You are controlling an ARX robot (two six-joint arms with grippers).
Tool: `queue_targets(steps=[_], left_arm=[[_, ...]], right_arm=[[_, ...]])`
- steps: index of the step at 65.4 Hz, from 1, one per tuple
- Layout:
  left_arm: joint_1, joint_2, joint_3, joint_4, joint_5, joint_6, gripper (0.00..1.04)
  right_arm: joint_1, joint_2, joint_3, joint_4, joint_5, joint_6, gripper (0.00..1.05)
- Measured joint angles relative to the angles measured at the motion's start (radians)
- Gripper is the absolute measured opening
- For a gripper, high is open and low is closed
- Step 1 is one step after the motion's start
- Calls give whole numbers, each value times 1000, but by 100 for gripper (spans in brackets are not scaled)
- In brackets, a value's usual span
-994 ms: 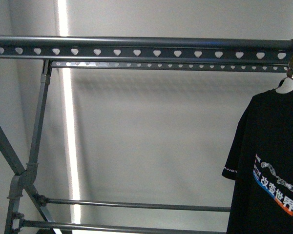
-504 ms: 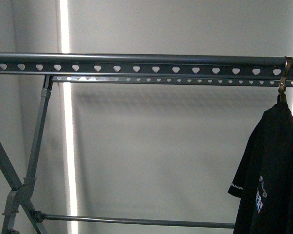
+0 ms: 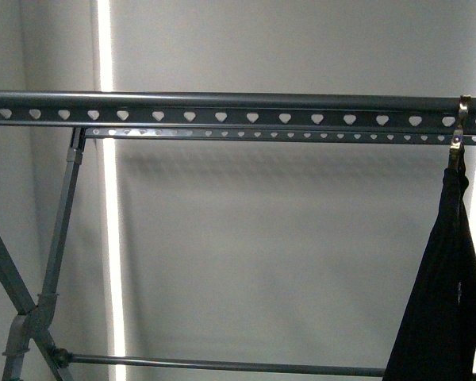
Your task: Hang clothes on hanger
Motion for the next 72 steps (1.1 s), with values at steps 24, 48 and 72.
queue_targets(steps=[24, 48, 72], left_arm=[[0, 0, 0, 0, 0, 0, 4], [0, 0, 0, 0, 0, 0, 4], [0, 0, 0, 0, 0, 0, 4]], right_arm=[[9, -142, -129, -6, 7, 0, 2], [9, -261, -186, -66, 7, 0, 2], [9, -360, -235, -110, 6, 0, 2]])
